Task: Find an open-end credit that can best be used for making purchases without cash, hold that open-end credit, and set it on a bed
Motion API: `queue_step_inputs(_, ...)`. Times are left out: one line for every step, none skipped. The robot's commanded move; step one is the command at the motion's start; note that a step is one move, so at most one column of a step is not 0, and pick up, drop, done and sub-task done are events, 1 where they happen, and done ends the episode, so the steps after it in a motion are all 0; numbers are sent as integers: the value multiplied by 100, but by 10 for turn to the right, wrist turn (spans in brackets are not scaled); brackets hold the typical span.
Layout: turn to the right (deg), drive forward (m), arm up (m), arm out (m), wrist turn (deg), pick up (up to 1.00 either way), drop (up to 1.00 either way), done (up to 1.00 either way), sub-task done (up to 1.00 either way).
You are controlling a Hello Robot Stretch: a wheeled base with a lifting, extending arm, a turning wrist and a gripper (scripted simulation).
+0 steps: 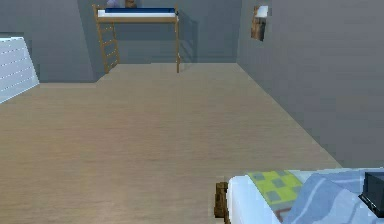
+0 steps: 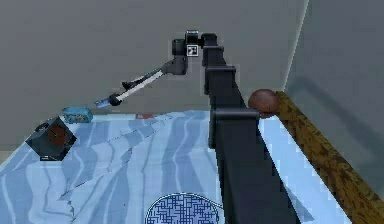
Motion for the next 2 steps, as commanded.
queue_step_inputs(0, 0, 0, 0, 450, 0, 0, 0, 0)
queue_step_inputs(0, 0, 0, 0, 360, 0, 0, 0, 0)
